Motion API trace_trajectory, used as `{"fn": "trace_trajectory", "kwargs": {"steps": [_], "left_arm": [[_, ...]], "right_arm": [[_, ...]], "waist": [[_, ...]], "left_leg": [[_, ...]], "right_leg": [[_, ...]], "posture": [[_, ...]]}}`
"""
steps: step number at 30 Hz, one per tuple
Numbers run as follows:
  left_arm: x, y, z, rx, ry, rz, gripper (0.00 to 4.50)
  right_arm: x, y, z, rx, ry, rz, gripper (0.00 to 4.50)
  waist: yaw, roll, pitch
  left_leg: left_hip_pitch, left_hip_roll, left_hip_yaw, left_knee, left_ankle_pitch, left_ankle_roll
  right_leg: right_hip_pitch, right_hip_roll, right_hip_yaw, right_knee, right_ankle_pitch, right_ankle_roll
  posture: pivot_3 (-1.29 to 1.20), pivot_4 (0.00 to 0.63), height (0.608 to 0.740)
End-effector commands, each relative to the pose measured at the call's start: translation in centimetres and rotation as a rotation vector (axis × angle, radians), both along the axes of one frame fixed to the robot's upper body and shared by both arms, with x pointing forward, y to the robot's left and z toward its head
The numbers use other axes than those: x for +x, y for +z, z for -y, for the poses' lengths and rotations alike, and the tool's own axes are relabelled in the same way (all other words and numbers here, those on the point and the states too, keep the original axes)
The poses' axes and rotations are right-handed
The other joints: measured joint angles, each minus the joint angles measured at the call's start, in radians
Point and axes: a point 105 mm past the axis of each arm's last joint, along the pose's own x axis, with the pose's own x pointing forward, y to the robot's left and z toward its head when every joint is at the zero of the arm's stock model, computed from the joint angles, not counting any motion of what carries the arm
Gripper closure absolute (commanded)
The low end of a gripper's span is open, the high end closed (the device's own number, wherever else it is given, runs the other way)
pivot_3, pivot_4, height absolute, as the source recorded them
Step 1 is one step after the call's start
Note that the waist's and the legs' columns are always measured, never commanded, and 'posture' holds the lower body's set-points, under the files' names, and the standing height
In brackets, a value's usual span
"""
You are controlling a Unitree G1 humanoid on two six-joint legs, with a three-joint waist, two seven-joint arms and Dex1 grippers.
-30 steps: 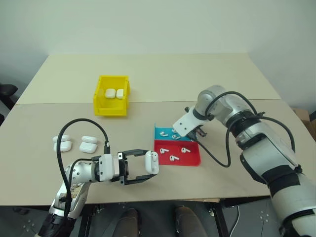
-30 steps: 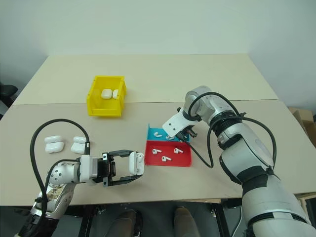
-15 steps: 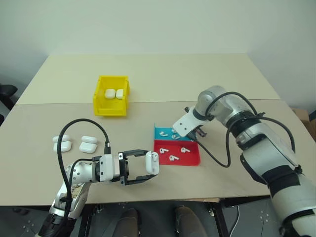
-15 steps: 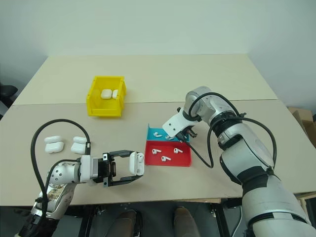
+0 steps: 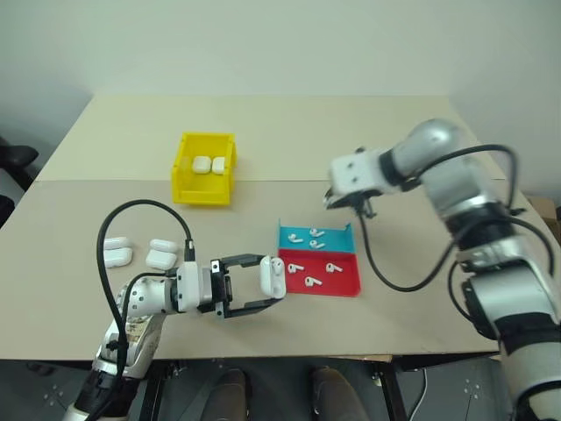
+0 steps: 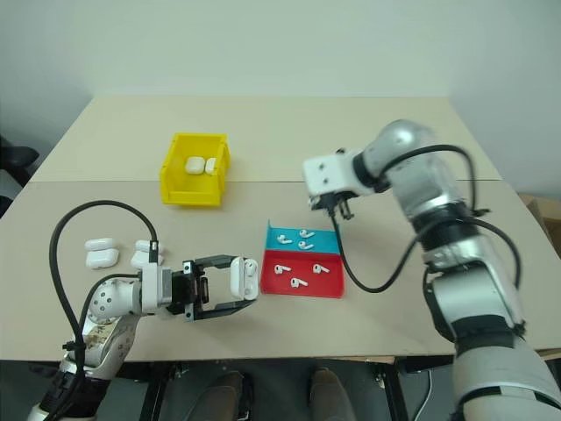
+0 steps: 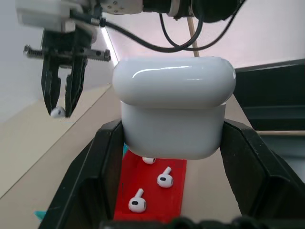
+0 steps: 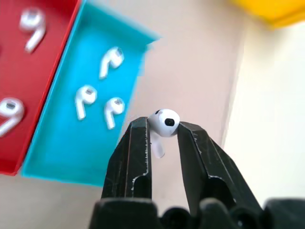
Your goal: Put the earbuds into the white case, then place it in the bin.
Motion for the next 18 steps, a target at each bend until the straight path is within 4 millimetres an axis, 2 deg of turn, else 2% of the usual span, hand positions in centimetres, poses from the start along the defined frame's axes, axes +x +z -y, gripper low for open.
{"fn": "trace_trajectory", "kwargs": {"steps": [1,5,9,11,14,18], "left_arm": [[0.2,3.0,0.6,-0.089,0.003,0.031,1.75],[0.7,4.5,1.2,-0.134,0.005,0.023,1.75],[0.9,5.7,2.2,-0.177,-0.011,0.018,1.75],[0.9,6.1,2.6,-0.199,-0.021,0.017,1.75],[0.5,6.5,3.0,-0.225,-0.056,0.011,1.75],[0.4,6.6,3.2,-0.231,-0.075,0.015,1.75]], "right_arm": [[-4.2,5.5,0.5,0.359,-0.033,-0.044,3.88],[-7.8,7.3,1.1,0.698,-0.018,-0.204,3.88],[-11.2,6.6,1.4,0.897,0.082,-0.288,3.88],[-12.2,6.6,0.9,0.977,0.133,-0.331,3.88],[-14.0,5.8,-0.5,1.014,0.230,-0.384,3.88],[-15.0,4.8,-1.7,0.995,0.278,-0.440,3.88]], "waist": [[0.000,0.000,0.000],[-0.005,0.000,0.000],[-0.002,0.000,-0.001],[-0.005,0.000,0.000],[-0.007,0.000,-0.001],[-0.006,0.000,-0.001]], "left_leg": [[0.000,0.000,-0.001,0.000,0.000,0.000],[0.002,0.000,-0.005,0.000,0.000,0.000],[0.003,0.000,-0.003,0.000,0.000,0.000],[0.002,-0.001,-0.002,0.000,0.000,0.000],[0.002,-0.001,-0.002,0.000,0.000,0.000],[0.001,-0.001,-0.002,0.000,0.000,0.000]], "right_leg": [[0.000,0.000,0.000,0.000,0.000,0.000],[0.001,0.001,0.000,0.001,0.000,0.000],[0.004,0.002,-0.001,0.001,0.000,0.000],[0.003,0.002,0.000,0.001,0.000,0.000],[0.002,0.003,0.001,0.001,0.000,0.001],[0.003,0.003,0.001,-0.001,0.000,0.001]], "posture": [[0.00,0.150,0.740],[0.00,0.150,0.740],[0.00,0.150,0.740],[0.00,0.150,0.740],[0.00,0.150,0.740],[0.00,0.150,0.740]]}}
